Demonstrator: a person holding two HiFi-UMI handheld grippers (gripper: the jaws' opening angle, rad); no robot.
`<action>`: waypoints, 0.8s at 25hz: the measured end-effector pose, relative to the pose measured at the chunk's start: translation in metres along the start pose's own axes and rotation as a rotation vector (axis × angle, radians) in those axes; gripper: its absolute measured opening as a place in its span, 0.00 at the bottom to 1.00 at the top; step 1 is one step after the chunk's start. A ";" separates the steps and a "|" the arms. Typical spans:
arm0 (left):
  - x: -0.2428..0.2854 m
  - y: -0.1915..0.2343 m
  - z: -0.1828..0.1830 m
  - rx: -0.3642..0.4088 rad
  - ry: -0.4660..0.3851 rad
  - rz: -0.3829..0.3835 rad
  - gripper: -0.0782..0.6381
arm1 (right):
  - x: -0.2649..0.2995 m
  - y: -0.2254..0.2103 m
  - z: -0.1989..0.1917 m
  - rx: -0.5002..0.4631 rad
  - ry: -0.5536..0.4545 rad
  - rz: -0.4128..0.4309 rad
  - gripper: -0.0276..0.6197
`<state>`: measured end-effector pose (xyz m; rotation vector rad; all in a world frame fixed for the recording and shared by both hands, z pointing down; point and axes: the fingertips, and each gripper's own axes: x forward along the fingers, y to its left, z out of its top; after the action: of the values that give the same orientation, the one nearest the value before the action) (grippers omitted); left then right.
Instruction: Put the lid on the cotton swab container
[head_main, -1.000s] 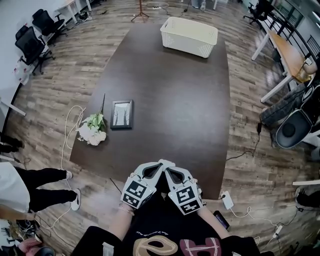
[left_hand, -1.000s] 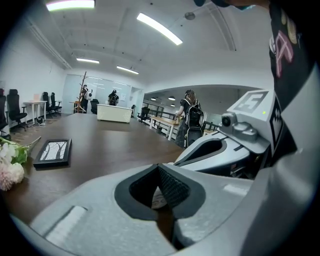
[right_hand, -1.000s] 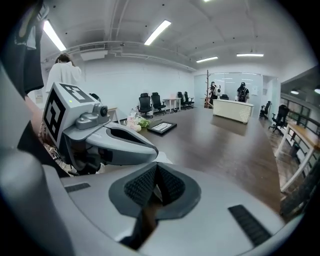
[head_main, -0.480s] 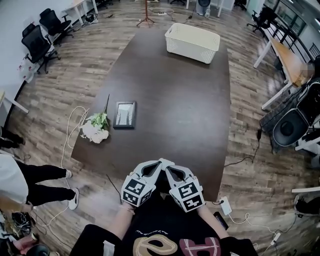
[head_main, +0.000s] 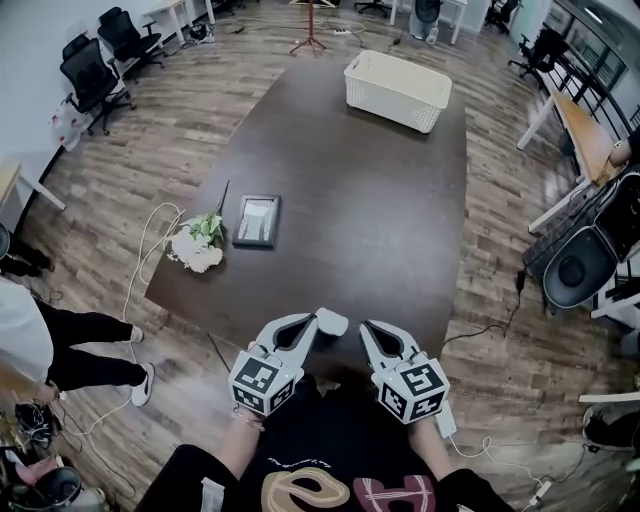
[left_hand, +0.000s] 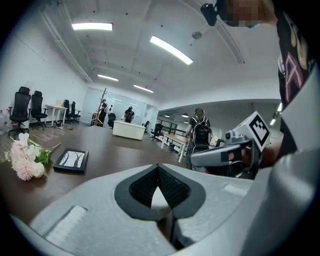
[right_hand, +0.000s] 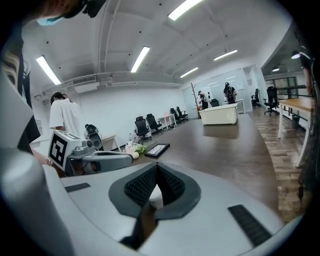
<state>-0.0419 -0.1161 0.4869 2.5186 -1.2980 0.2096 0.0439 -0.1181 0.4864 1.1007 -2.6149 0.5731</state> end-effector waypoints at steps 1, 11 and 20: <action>-0.002 -0.002 0.004 0.011 -0.006 0.002 0.12 | -0.002 -0.003 0.000 -0.001 -0.008 -0.014 0.06; -0.007 -0.009 0.004 0.048 0.007 0.019 0.12 | -0.003 -0.002 -0.022 -0.064 0.020 -0.075 0.05; -0.006 -0.019 -0.001 0.042 0.017 0.016 0.12 | -0.007 -0.005 -0.024 -0.073 0.008 -0.097 0.05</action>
<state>-0.0297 -0.1006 0.4821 2.5365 -1.3217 0.2639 0.0542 -0.1066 0.5069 1.1920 -2.5379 0.4562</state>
